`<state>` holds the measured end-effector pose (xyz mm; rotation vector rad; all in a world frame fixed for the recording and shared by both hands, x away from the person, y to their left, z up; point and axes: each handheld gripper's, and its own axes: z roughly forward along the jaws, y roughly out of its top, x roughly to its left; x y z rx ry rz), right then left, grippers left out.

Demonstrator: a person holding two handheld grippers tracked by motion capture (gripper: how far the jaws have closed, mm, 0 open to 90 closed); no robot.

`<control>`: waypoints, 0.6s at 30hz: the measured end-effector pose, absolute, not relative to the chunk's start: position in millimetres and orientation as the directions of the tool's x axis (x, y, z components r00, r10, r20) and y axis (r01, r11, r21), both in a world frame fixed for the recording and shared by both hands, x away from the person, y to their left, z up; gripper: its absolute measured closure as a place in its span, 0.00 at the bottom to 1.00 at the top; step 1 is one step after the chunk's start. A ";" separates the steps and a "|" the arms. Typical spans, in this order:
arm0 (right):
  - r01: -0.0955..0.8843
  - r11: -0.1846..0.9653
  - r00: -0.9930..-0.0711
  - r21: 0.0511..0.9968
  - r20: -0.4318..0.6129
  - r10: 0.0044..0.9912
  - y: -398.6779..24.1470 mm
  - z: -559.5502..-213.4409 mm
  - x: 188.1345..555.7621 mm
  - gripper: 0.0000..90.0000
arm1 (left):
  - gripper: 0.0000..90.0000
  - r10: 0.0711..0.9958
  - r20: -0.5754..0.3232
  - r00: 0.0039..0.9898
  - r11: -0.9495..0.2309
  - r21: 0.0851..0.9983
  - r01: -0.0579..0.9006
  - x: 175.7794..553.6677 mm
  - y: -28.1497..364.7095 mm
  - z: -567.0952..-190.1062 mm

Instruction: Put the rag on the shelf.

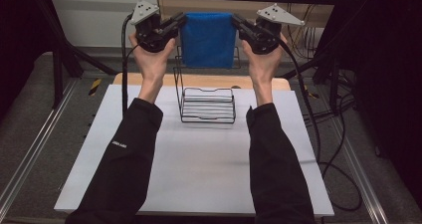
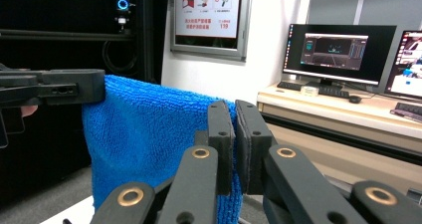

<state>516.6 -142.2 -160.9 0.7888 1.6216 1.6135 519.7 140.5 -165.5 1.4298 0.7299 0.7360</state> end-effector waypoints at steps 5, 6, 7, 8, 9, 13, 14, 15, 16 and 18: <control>-0.039 0.054 -0.574 0.998 -0.066 0.816 -144.1 -170.1 514.3 0.96 | 0.93 0.799 0.019 0.602 -0.023 1.000 -0.001 517.6 141.9 -176.2; -0.034 0.056 -0.581 0.998 -0.066 0.812 -144.6 -171.9 513.2 0.96 | 0.93 0.795 0.018 0.606 -0.023 1.000 0.001 516.5 142.8 -178.8; -0.031 0.059 -0.584 0.998 -0.066 0.809 -145.1 -174.2 511.7 0.96 | 0.93 0.792 0.013 0.610 -0.020 1.000 0.005 515.5 143.7 -181.4; -0.025 0.063 -0.589 0.998 -0.065 0.806 -145.6 -176.4 510.3 0.96 | 0.93 0.789 0.009 0.614 -0.019 1.000 0.010 514.6 144.5 -183.9; -0.018 0.060 -0.594 0.998 -0.059 0.802 -146.2 -178.8 508.9 0.96 | 0.93 0.785 0.005 0.620 -0.019 1.000 0.016 513.8 145.2 -186.1; 0.007 0.074 -0.603 0.997 -0.055 0.796 -147.5 -187.8 504.5 0.96 | 0.93 0.775 0.018 0.632 -0.044 0.999 0.026 510.0 146.4 -193.1; 0.017 0.077 -0.606 0.997 -0.051 0.794 -148.0 -189.8 504.0 0.96 | 0.93 0.773 0.018 0.634 -0.049 0.998 0.031 509.3 146.7 -194.7; 0.022 0.076 -0.609 0.997 -0.047 0.792 -148.3 -191.8 503.5 0.96 | 0.93 0.770 0.018 0.638 -0.051 0.998 0.034 508.6 147.1 -196.4; 0.026 0.079 -0.611 0.997 -0.047 0.790 -148.6 -193.7 503.0 0.96 | 0.93 0.768 0.019 0.640 -0.057 0.998 0.039 508.0 147.4 -197.8; 0.032 0.082 -0.616 0.996 -0.045 0.787 -148.8 -197.2 502.2 0.96 | 0.93 0.766 0.022 0.642 -0.064 0.997 0.042 506.3 147.7 -200.5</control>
